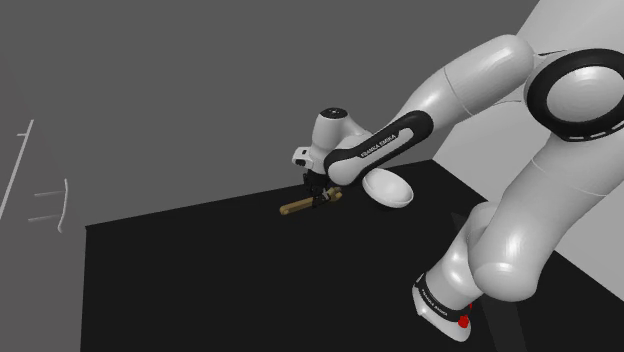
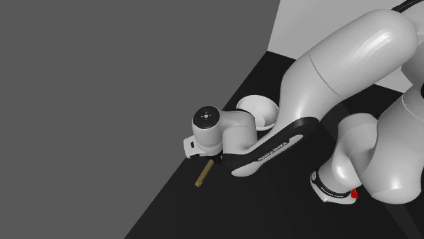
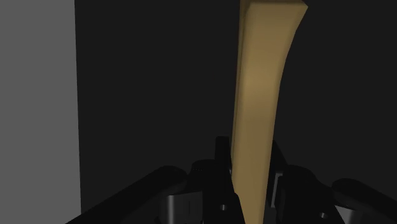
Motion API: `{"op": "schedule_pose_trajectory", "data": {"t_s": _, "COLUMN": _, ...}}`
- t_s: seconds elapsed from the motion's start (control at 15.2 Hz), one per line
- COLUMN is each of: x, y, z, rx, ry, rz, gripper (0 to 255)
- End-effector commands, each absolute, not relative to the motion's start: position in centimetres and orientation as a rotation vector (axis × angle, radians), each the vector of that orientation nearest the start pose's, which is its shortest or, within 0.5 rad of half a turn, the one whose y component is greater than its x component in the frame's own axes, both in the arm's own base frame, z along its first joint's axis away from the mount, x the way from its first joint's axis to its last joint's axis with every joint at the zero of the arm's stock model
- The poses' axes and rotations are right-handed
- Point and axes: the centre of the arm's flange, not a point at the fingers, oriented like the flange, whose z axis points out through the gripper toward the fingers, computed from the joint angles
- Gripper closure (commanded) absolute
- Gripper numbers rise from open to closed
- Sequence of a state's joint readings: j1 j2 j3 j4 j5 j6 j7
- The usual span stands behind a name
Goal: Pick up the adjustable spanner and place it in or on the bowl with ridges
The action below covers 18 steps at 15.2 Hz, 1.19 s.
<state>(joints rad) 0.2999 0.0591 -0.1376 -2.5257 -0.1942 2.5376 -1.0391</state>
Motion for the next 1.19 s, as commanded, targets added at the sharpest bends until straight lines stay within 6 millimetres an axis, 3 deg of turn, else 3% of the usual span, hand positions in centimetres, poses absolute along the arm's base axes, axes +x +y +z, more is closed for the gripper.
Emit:
{"op": "schedule_pose_trajectory", "data": {"t_s": 0.0, "x": 45.0, "y": 7.6, "z": 25.0, "rx": -2.501, "ry": -2.031, "rz": 0.148, "gripper": 255}}
{"op": "schedule_pose_trajectory", "data": {"t_s": 0.33, "x": 45.0, "y": 7.5, "z": 25.0, "rx": -2.501, "ry": -2.031, "rz": 0.148, "gripper": 255}}
{"op": "schedule_pose_trajectory", "data": {"t_s": 1.12, "x": 45.0, "y": 7.5, "z": 31.3, "rx": -2.501, "ry": -2.031, "rz": 0.148, "gripper": 255}}
